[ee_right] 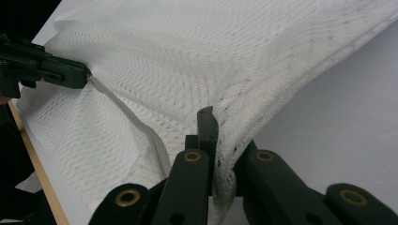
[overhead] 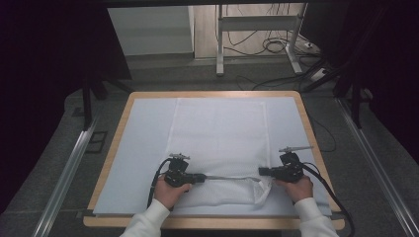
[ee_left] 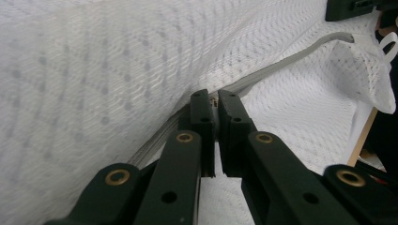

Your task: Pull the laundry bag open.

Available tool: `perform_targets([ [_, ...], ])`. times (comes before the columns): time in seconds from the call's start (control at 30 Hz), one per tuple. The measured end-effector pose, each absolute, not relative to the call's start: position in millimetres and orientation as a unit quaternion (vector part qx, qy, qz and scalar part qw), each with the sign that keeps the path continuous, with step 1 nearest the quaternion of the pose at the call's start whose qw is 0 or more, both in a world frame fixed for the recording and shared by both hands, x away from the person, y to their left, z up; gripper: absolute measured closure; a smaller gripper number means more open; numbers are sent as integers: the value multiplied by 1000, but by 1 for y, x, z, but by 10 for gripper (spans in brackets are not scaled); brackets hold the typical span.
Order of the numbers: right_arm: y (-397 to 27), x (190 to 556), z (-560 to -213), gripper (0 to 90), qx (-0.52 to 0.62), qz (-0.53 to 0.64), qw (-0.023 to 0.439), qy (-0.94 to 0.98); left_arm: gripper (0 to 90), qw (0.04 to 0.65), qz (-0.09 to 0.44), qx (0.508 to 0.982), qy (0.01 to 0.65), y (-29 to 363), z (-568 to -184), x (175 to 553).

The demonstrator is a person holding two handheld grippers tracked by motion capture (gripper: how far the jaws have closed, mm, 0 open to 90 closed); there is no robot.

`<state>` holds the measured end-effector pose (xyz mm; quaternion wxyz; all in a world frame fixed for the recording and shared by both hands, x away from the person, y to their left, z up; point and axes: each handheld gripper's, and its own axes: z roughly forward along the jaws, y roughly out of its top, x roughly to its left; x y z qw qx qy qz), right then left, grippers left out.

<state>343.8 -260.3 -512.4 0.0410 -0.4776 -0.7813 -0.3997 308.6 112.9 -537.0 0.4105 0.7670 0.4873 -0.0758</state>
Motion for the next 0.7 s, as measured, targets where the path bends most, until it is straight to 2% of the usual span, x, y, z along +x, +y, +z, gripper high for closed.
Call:
perform_targets([
  [0.7, -260, 344, -513, 880, -478, -398, 41, -782, 865, 413, -71, 761, 496, 127, -535, 307],
])
